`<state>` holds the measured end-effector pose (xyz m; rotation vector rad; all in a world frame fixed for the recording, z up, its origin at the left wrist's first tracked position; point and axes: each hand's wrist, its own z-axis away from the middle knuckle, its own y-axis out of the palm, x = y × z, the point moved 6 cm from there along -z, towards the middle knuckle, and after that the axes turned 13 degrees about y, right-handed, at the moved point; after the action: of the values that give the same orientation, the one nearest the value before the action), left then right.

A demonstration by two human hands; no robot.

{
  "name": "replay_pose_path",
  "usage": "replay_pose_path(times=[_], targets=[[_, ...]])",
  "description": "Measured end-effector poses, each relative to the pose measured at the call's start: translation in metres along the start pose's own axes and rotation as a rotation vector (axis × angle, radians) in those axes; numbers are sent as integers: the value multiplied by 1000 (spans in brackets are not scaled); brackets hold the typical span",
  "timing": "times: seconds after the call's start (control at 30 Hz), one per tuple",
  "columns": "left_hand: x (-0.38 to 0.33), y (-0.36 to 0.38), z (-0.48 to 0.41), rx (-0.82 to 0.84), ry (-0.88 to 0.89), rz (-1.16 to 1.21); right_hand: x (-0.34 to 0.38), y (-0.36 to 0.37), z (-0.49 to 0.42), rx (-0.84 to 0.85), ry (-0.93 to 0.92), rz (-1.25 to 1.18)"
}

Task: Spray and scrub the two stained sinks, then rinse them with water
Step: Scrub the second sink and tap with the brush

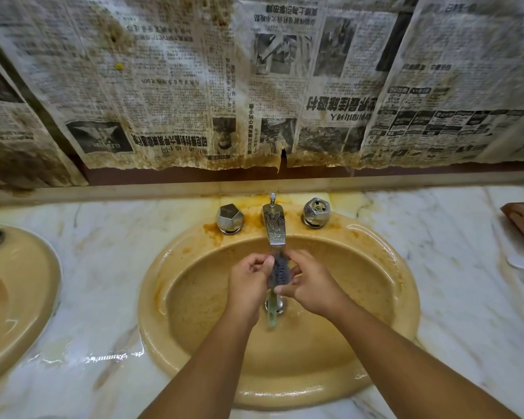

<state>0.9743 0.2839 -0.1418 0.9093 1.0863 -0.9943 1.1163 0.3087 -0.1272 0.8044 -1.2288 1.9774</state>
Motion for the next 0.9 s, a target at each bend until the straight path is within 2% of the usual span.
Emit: replay_pose_path(times=[0.17, 0.3, 0.43, 0.63, 0.77, 0.9], targets=[[2, 0, -4, -28, -23, -19, 3, 4, 1, 58, -43, 105], [-3, 5, -3, 3, -6, -12, 9, -3, -1, -30, -88, 107], [-3, 2, -6, 27, 2, -7, 14, -5, -3, -48, -133, 95], [0, 9, -1, 201, -24, 126, 11, -8, -6, -29, -85, 60], [5, 4, -5, 102, -14, 62, 5, -6, -6, 4, -23, 59], [6, 2, -7, 60, 8, 37, 2, -9, -6, -72, -37, 81]])
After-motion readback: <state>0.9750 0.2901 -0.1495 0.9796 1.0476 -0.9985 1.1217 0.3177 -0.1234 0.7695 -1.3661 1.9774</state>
